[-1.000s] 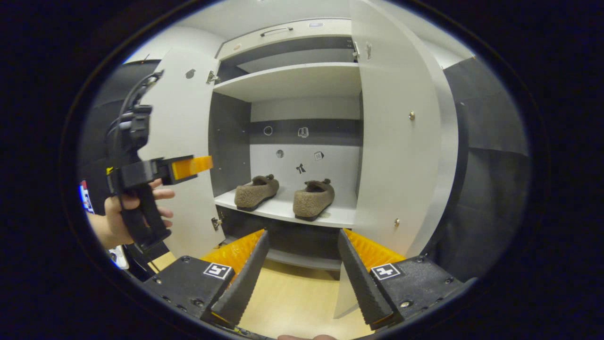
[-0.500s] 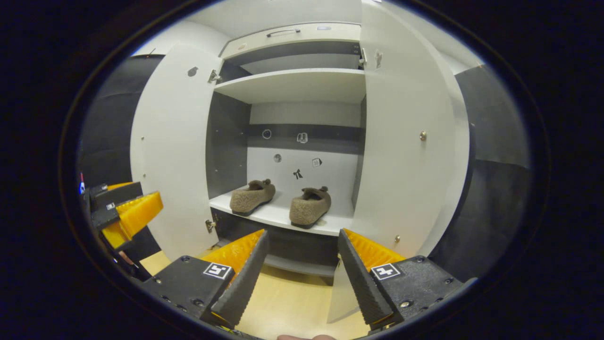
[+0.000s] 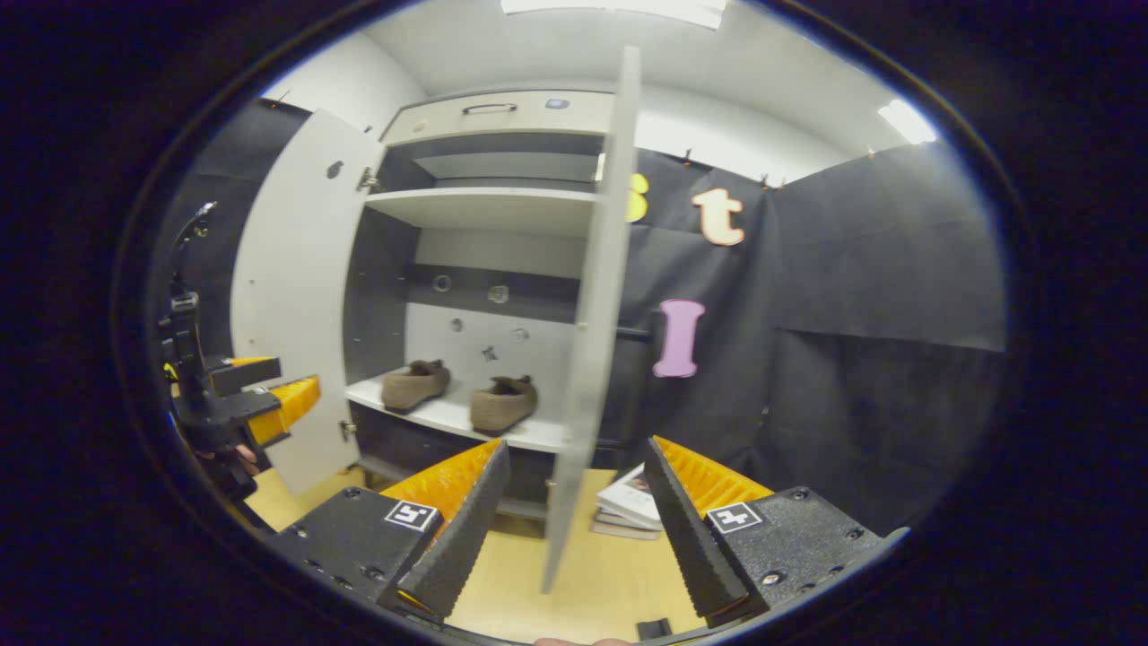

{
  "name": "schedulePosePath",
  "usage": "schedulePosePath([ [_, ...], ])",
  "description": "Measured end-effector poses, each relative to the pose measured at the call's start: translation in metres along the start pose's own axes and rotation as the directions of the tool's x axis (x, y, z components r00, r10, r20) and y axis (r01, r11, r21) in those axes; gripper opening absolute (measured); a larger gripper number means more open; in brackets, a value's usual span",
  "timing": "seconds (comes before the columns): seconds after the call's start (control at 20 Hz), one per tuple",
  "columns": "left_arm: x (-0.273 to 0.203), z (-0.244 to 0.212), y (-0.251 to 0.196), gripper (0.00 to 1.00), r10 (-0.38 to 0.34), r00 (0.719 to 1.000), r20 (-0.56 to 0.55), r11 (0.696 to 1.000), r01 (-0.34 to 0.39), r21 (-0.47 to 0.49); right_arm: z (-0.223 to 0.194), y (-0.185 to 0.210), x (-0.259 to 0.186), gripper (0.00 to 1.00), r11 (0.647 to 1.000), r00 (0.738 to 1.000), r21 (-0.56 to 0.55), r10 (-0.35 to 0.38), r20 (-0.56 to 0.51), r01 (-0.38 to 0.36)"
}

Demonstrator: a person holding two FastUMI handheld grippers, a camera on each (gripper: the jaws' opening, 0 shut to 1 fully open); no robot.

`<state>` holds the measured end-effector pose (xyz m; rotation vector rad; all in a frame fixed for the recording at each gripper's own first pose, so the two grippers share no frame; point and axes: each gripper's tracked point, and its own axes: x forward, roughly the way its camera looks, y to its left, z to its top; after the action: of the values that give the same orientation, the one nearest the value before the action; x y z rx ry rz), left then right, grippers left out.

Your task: Grab one shoe with the right hand and put it into the shoe cabinet, grab the other shoe with the left hand and put it into the shoe cabinet; then close the right door with the right hand and the left door with the left hand.

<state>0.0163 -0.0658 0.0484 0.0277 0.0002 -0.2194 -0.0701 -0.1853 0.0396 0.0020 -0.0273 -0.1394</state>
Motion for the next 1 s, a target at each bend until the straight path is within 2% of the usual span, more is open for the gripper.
schedulePosePath([
  [0.1,0.006,-0.003,-0.014,0.96,-0.027,0.999,-0.018,0.999,0.026,-0.028,-0.009,-0.023,0.015,0.98,0.999,0.998,-0.014,-0.053,-0.046,0.052],
  [0.15,0.007,-0.004,-0.017,0.96,-0.029,0.999,-0.028,0.999,0.028,-0.035,-0.006,-0.023,0.027,0.95,0.999,0.998,-0.01,-0.051,-0.047,0.051],
  [0.25,0.006,-0.004,-0.015,0.96,-0.026,0.999,-0.026,0.999,0.026,-0.035,-0.006,-0.017,0.046,0.99,1.0,0.998,-0.003,-0.031,-0.055,0.031],
  [0.4,-0.002,-0.009,0.006,0.96,0.031,0.999,-0.029,0.999,-0.031,-0.009,-0.001,-0.013,0.054,0.9,0.998,0.999,-0.059,-0.033,-0.032,0.031],
  [0.55,-0.007,-0.021,0.027,0.96,0.089,0.994,-0.058,0.996,-0.09,-0.018,0.006,-0.002,0.048,0.89,0.998,1.0,-0.056,-0.012,-0.018,0.011],
  [0.75,-0.011,-0.018,0.065,0.96,0.208,0.977,-0.046,0.978,-0.207,0.02,0.009,0.04,0.05,0.88,0.996,0.996,0.009,0.09,-0.025,-0.09],
  [0.8,-0.013,-0.015,0.07,0.95,0.217,0.975,-0.039,0.976,-0.217,0.004,0.01,0.052,0.051,0.86,0.993,0.993,0.015,0.118,-0.018,-0.118],
  [1.0,-0.031,-0.007,0.092,0.96,0.256,0.966,-0.02,0.966,-0.257,-0.036,0.017,0.102,0.06,0.88,0.97,0.97,0.006,0.244,-0.019,-0.244],
])
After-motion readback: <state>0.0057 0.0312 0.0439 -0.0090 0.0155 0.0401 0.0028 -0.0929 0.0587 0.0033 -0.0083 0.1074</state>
